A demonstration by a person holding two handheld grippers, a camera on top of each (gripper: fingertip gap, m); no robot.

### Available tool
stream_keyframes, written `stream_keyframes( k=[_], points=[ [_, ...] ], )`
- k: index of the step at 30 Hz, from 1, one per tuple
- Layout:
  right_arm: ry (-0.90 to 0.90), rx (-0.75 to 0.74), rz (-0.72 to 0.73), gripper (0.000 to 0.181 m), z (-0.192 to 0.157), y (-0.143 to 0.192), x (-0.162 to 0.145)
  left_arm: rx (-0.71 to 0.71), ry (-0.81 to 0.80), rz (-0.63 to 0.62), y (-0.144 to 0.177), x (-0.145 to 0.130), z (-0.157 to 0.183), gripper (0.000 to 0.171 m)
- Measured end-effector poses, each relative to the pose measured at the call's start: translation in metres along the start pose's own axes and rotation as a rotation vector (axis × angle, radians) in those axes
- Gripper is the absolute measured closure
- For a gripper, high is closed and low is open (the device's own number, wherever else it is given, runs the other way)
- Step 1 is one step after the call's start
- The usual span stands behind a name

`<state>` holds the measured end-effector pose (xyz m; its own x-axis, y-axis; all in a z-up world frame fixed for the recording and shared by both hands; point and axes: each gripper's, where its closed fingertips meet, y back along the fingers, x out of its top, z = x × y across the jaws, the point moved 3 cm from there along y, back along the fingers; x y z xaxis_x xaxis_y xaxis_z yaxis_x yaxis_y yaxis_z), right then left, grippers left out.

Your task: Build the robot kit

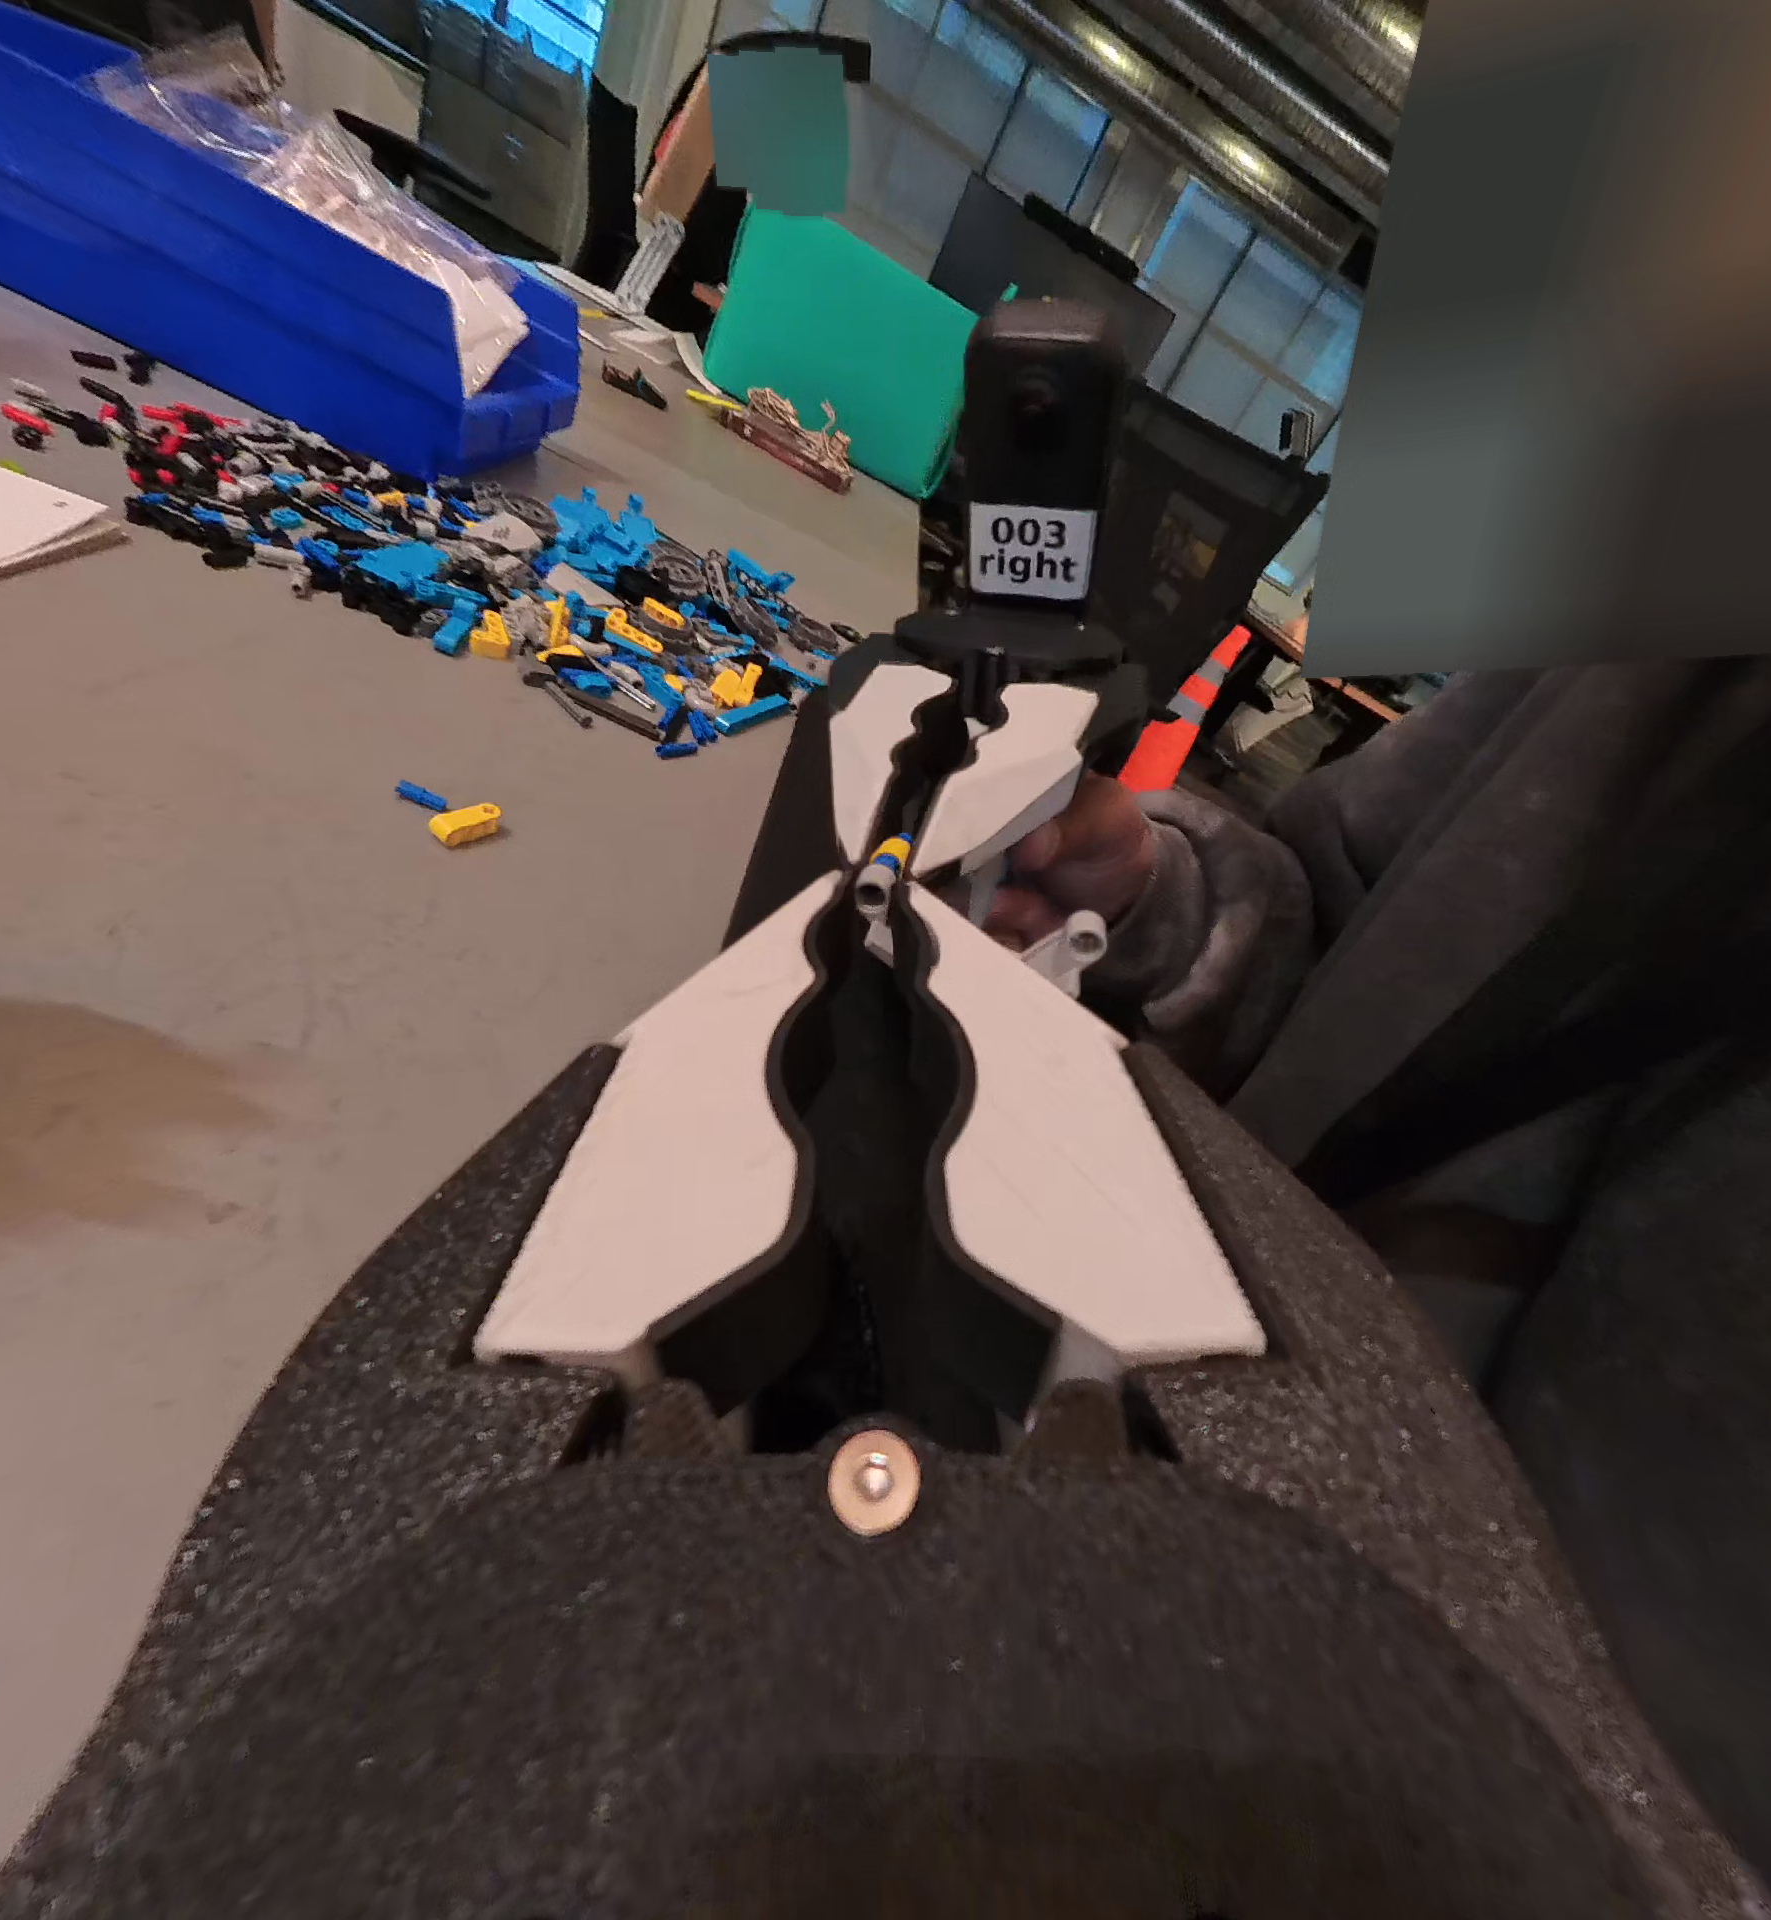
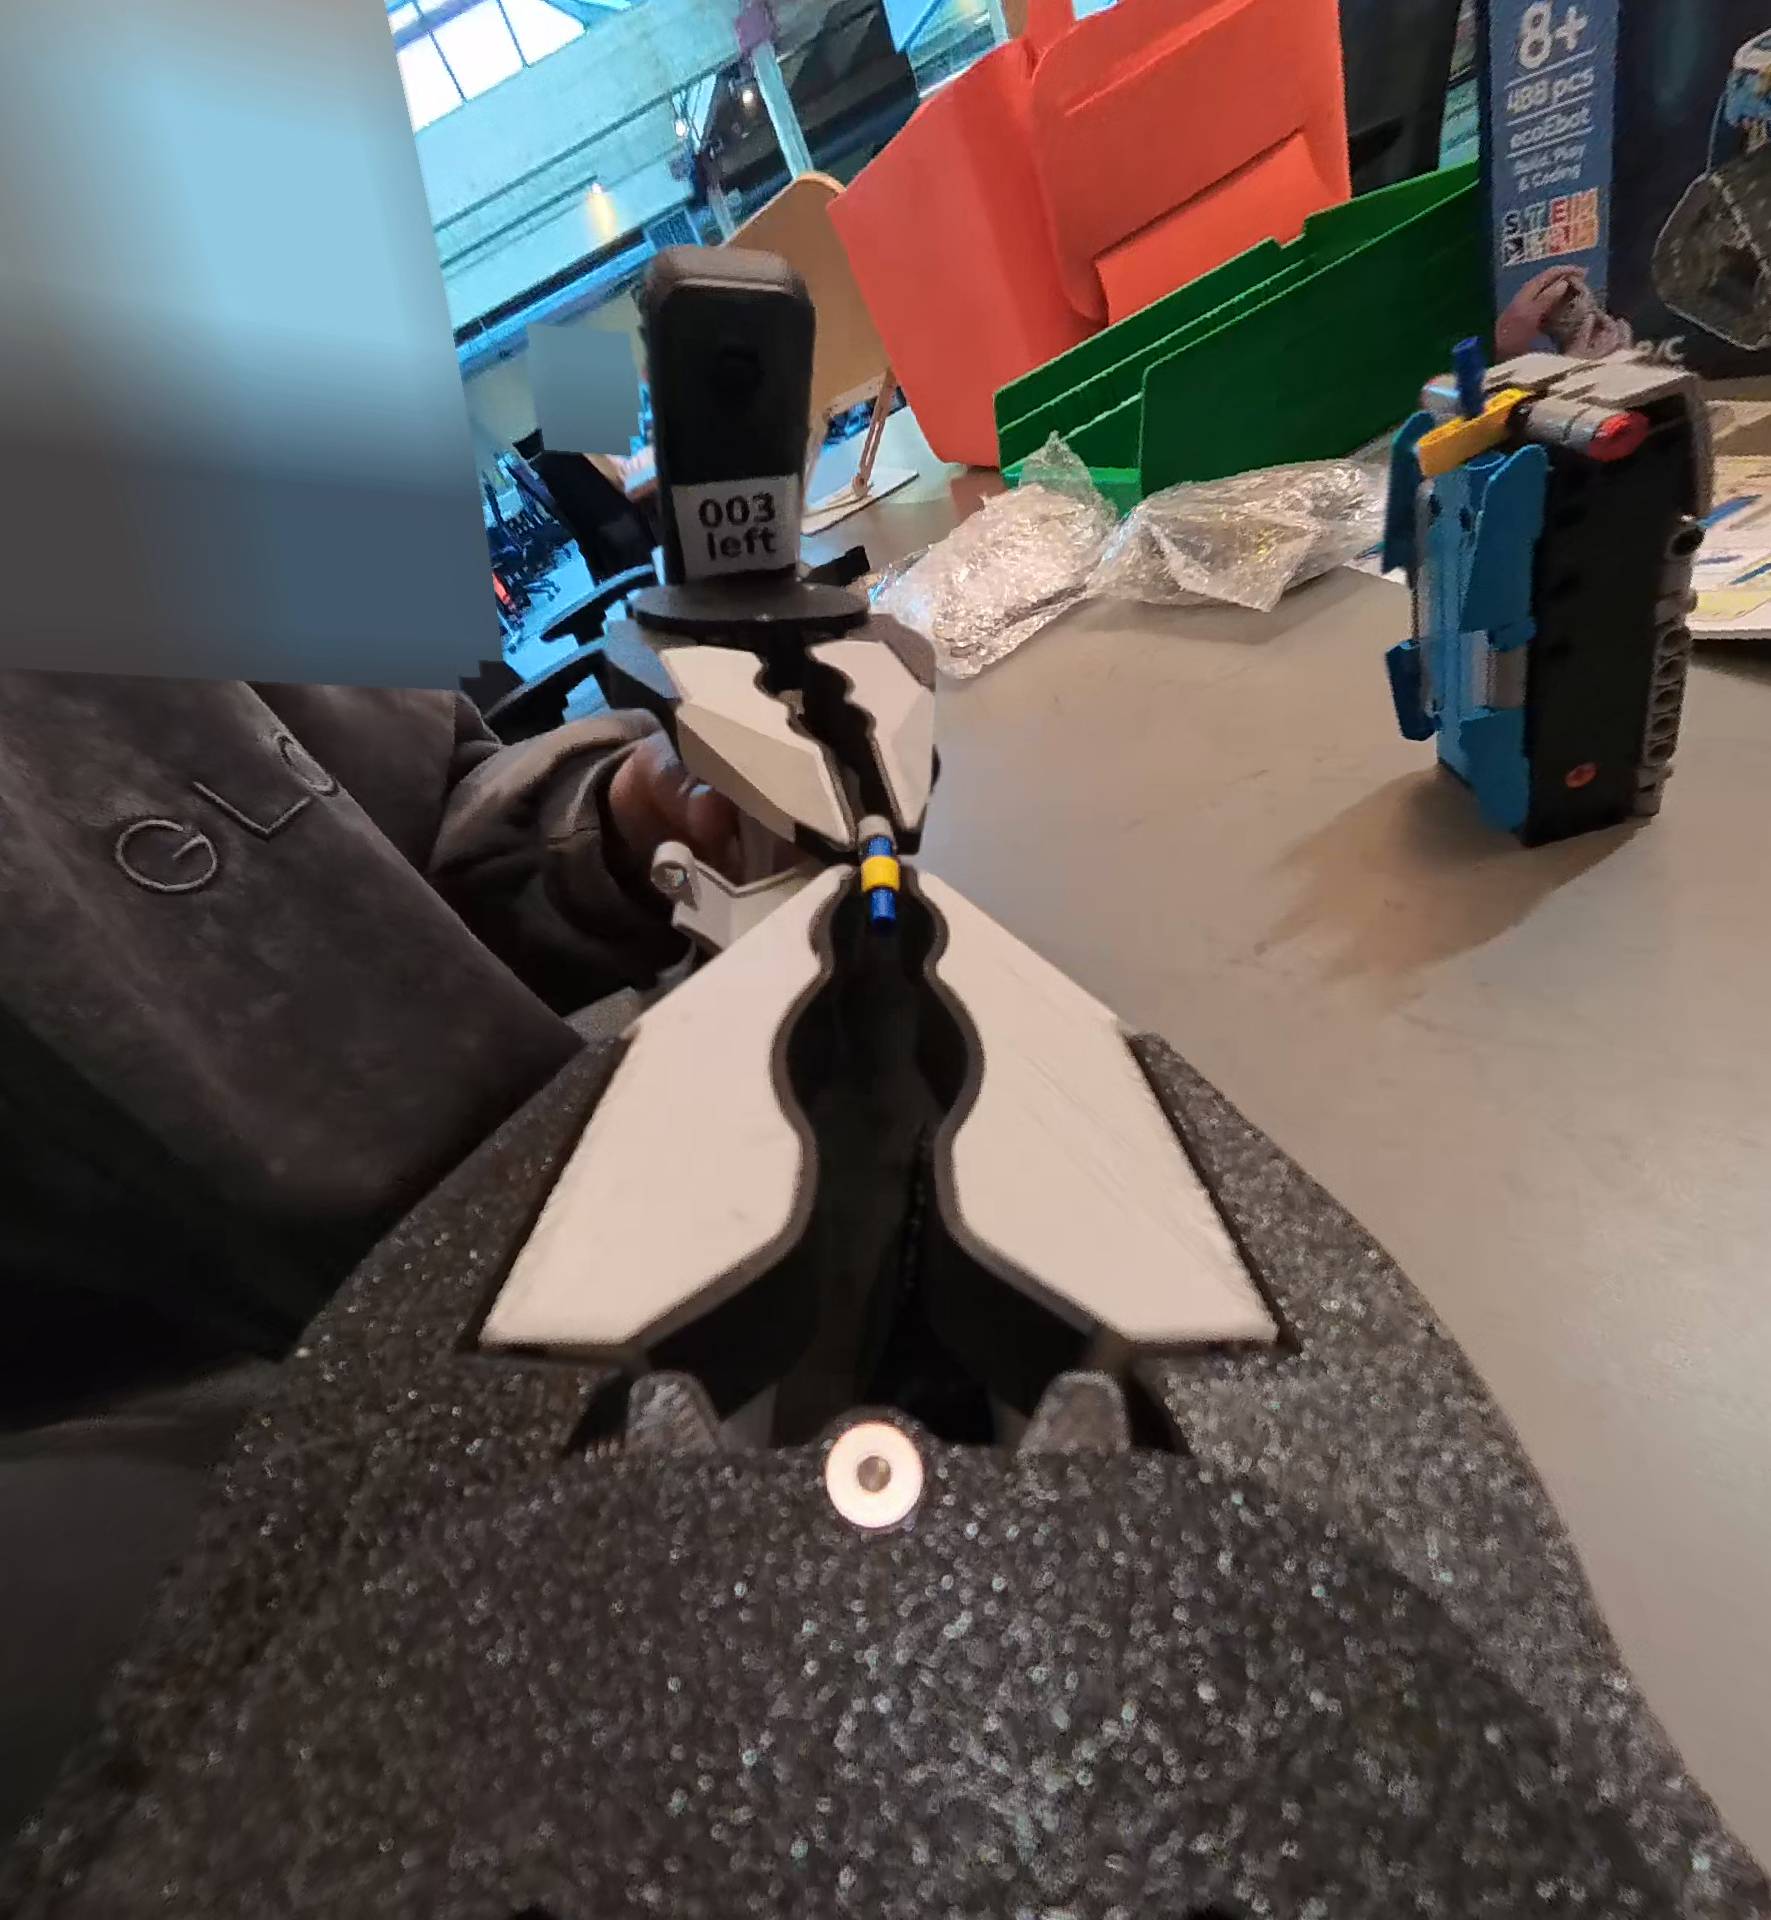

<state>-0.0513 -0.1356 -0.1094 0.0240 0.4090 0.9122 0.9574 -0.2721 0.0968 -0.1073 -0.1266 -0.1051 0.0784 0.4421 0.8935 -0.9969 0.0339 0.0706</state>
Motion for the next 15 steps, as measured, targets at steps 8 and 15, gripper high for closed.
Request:
stream_keyframes(
  k=[8, 15],
  points=[
    [0.08, 0.028, -0.024, 0.175, -0.0058, -0.0007, 0.0016, -0.106, 0.065, -0.016, 0.0033, 0.0002, 0.0029, 0.167],
    [0.203, -0.014, -0.098, 0.175, -0.0083, 0.0012, 0.0001, -0.131, 0.085, -0.046, 0.0019, -0.0027, 0.0036, 0.167]
  ],
)
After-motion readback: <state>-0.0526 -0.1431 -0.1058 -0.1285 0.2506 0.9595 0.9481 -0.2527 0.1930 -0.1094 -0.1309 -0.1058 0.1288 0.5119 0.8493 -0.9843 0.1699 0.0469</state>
